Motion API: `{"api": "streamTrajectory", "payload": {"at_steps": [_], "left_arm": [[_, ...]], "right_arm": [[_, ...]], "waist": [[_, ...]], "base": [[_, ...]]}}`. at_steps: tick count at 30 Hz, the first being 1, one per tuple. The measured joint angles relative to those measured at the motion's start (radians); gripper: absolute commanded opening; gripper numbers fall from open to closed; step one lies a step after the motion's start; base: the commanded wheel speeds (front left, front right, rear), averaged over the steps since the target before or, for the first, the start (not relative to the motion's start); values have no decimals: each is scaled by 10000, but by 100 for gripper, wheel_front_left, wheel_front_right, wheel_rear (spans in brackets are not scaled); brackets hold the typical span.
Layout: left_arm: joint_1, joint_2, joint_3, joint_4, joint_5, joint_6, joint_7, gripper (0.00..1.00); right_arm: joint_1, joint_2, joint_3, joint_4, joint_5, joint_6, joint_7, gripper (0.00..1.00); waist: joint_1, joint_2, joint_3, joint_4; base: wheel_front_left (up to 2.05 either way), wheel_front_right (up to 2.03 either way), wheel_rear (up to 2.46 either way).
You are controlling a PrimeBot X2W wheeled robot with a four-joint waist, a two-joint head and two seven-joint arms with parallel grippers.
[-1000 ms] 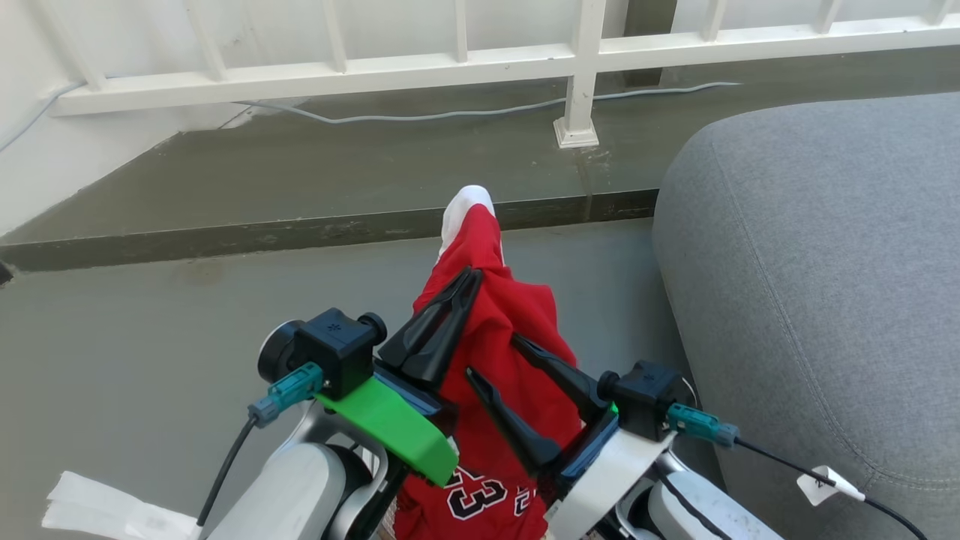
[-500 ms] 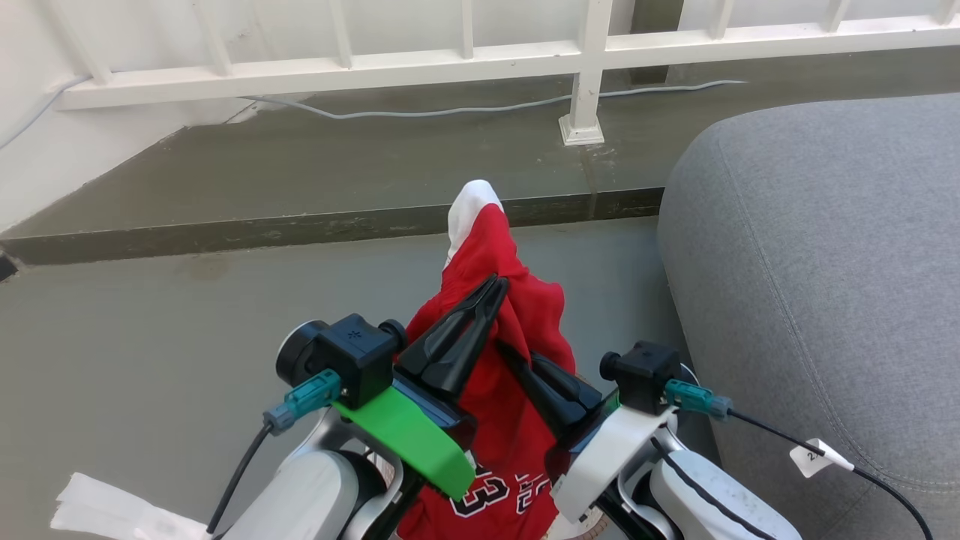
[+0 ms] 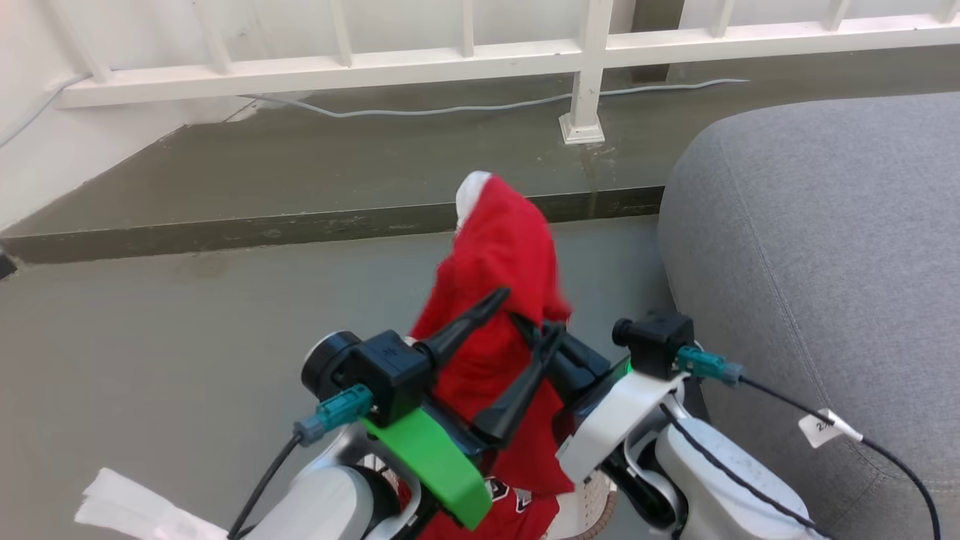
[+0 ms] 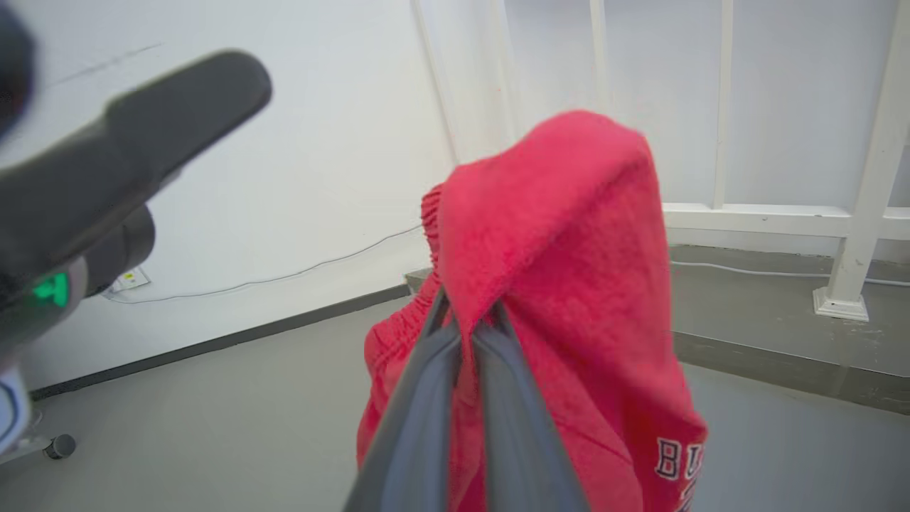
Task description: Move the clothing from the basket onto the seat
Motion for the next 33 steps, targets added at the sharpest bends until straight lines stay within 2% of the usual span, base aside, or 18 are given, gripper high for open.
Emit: {"api": "streamTrajectory", "payload": {"at_steps": [5, 8, 10, 11, 16, 26, 33], "left_arm": [[7, 378, -173, -98, 107, -36, 180, 100], [7, 575, -245, -127, 276, -63, 307, 100], [11, 619, -249, -178, 412, -65, 362, 100], [25, 639, -272, -222, 453, -65, 378, 100], [168, 650, -420, -359, 556, -63, 491, 100], [176, 819, -616, -387, 802, -56, 708, 100], [166, 905, -621, -437, 1141, -35, 888, 100]], "right_arm": [[-259, 10, -328, 247, 10, -36, -61, 0], [-399, -4, -704, 368, 10, -213, -100, 0], [-471, -27, -903, 445, 8, -230, -100, 0], [-583, -96, -1112, 508, 8, -389, -130, 0], [-760, -523, -1699, 577, 8, -648, -188, 0], [-843, -1206, -2591, 570, -6, -978, -224, 0], [-848, -1308, -3156, 485, 65, -1110, -280, 0]], "waist": [[0, 0, 39, -127], [0, 0, 92, -236], [0, 0, 145, -318], [0, 0, 205, -412], [0, 0, 410, -677], [0, 0, 926, -1425], [0, 0, 1386, -2071]], "base": [[0, 0, 0], [0, 0, 0], [0, 0, 0], [0, 0, 0], [0, 0, 0], [0, 0, 0], [0, 0, 0]]}}
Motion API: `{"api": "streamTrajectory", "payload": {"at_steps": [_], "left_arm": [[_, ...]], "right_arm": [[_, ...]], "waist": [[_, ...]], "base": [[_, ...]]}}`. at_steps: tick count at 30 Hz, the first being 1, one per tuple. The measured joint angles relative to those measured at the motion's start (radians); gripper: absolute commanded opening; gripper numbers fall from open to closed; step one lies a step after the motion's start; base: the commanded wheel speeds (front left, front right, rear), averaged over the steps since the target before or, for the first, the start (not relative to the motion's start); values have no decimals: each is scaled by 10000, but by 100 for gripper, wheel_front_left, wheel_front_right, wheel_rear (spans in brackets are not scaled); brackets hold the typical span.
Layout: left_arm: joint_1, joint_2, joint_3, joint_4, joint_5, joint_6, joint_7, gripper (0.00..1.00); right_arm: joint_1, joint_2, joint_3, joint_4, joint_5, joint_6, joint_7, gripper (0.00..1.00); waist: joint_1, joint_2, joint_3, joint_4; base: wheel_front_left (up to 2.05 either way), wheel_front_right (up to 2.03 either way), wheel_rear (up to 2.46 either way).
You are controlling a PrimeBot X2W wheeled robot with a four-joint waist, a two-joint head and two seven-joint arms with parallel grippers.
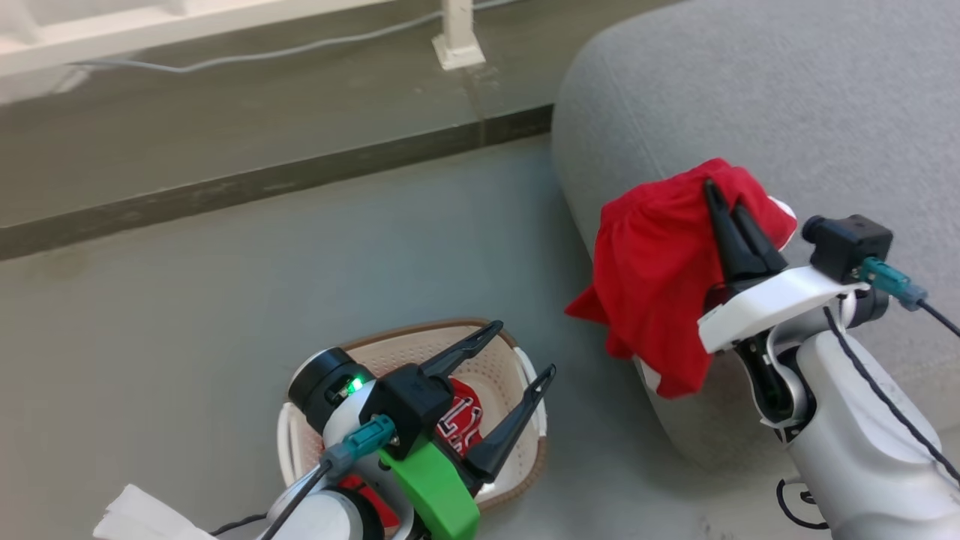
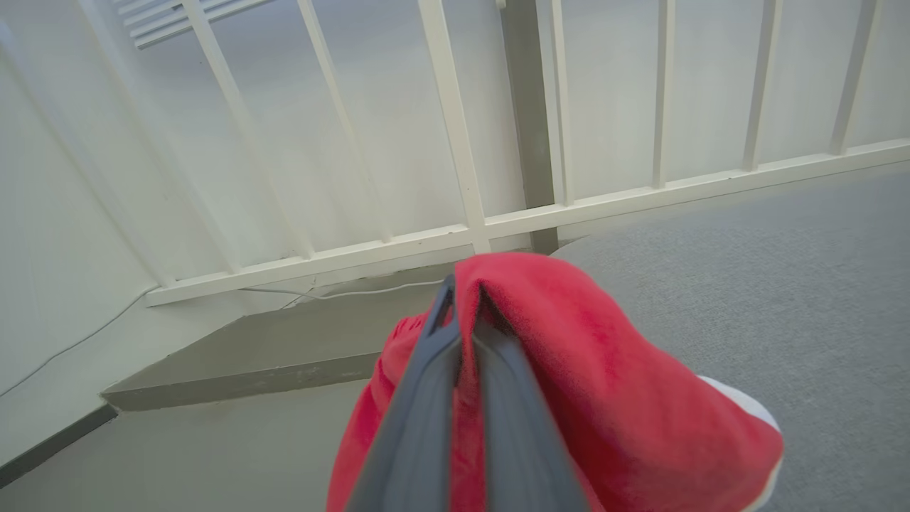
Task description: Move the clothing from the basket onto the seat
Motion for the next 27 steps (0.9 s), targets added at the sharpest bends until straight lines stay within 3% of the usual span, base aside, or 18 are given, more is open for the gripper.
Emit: {"api": "streamTrajectory", "payload": {"at_steps": [16, 27], "left_arm": [[-796, 253, 109, -299, 489, 69, 570, 100], [-1590, 282, 100, -470, 575, 40, 949, 100]], "right_arm": [[-202, 121, -1444, -727, 198, -161, -25, 0], [-1821, -326, -2571, -761, 50, -104, -27, 0]], "waist": [[0, 0, 1409, -1383], [1, 0, 2403, -1795]], "base": [[0, 0, 0], [0, 0, 0]]}}
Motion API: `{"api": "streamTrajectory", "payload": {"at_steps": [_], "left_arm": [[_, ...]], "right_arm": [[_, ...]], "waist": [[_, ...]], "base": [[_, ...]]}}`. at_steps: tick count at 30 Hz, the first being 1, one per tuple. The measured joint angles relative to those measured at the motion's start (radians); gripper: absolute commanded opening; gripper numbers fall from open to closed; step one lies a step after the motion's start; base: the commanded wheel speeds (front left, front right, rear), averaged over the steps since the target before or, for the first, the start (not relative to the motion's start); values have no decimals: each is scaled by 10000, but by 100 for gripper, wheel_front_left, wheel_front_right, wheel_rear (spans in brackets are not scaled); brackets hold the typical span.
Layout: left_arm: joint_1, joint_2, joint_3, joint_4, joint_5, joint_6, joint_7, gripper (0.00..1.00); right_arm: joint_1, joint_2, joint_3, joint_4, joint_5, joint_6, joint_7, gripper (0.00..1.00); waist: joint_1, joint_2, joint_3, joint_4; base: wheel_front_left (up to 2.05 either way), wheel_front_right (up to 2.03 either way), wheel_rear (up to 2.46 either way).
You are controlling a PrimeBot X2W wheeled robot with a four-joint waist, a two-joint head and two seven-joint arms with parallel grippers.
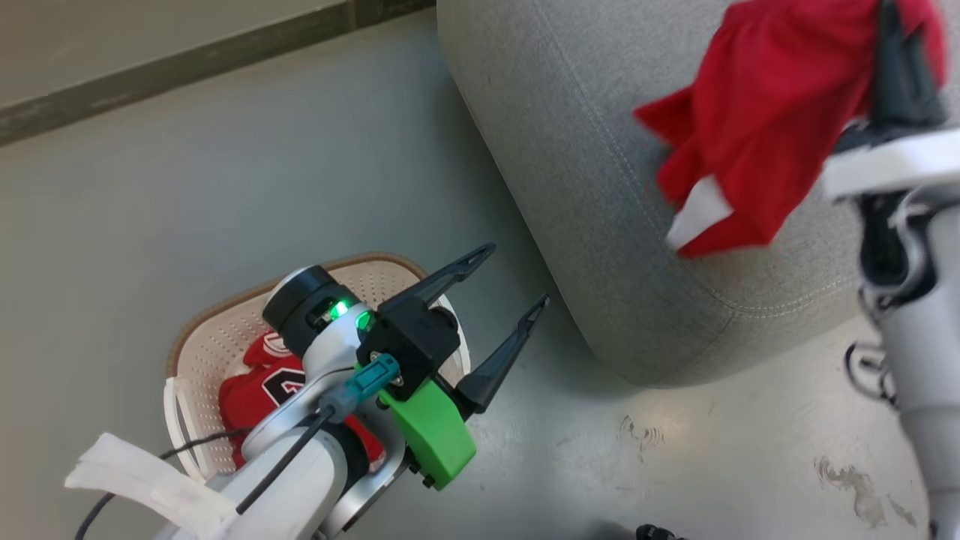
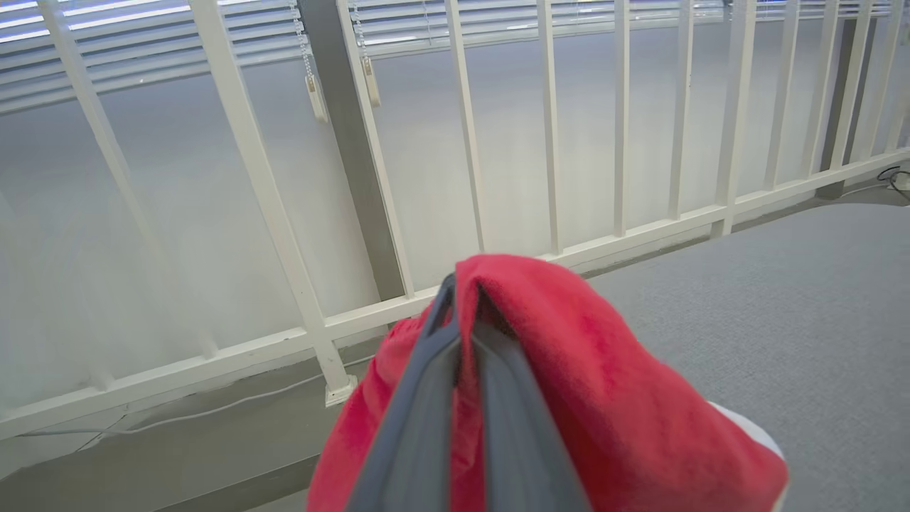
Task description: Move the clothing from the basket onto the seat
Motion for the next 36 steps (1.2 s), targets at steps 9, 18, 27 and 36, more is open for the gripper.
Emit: {"api": "streamTrajectory", "payload": {"at_steps": [9, 18, 27, 36], "left_arm": [[-502, -4, -146, -150, 79, -104, 226, 100], [-935, -19, -316, -267, 134, -144, 493, 100], [-1343, -33, -359, -428, 178, -163, 639, 100], [-1568, -12, -368, -355, 232, -232, 704, 100]], "right_arm": [[-2051, -966, -901, 545, -215, -27, -15, 0], [-3249, -1664, -1716, 1595, 35, -111, -48, 0], [-3401, -1818, -1929, 3208, 247, -128, -48, 0], [-3407, -1442, -1733, 4594, 410, 128, -48, 0]], "waist": [[0, 0, 640, 175], [0, 0, 1165, 558], [1, 0, 1924, 980], [1, 0, 2597, 1273]], "base": [[0, 0, 0], [0, 0, 0], [0, 0, 0], [0, 0, 0]]}}
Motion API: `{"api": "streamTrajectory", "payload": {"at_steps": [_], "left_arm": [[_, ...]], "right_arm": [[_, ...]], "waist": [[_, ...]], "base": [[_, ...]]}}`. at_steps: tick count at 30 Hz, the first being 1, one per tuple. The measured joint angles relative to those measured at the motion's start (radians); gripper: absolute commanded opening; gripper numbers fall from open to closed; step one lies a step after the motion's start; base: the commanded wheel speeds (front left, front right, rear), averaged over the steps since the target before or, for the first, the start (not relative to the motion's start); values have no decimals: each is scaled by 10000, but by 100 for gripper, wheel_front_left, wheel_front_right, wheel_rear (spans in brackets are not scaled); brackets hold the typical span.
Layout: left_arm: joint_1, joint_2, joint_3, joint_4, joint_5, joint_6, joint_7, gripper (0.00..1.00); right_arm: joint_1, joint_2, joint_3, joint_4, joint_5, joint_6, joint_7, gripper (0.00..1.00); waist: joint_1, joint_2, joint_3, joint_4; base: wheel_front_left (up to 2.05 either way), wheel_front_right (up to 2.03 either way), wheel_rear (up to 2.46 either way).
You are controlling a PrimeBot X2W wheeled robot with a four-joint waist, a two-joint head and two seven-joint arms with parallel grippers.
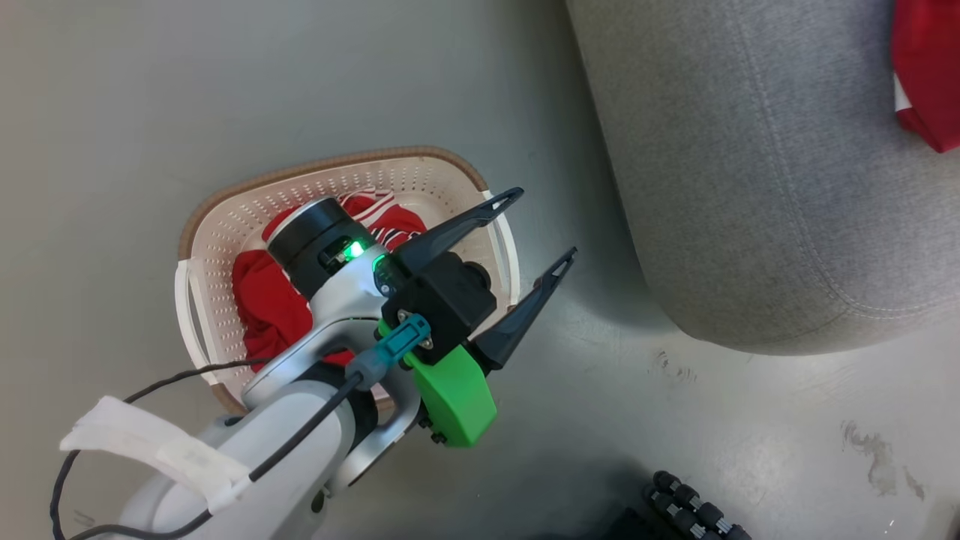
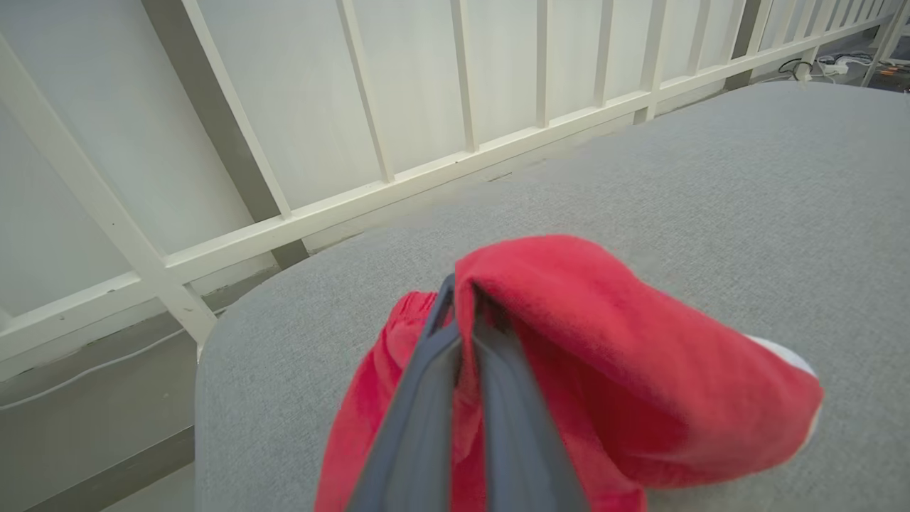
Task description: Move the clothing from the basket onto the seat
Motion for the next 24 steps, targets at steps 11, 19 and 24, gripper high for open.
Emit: {"api": "streamTrajectory", "payload": {"at_steps": [11, 19, 24], "left_arm": [[-53, 42, -2, 472, -31, -4, -337, 100], [-52, 21, 0, 798, -184, -6, -752, 100], [-36, 10, 12, 1005, -272, -8, -1016, 100]], "right_arm": [[-458, 249, 165, 892, 31, 307, 0, 100], [-435, 290, 391, 1162, -238, 548, 0, 100], [-257, 541, 539, 1216, -397, 577, 0, 100]], "waist": [[0, 0, -26, 45], [-1, 0, -448, 5], [-1, 0, -782, -24]], "base": [[0, 0, 0], [0, 0, 0], [0, 0, 0]]}}
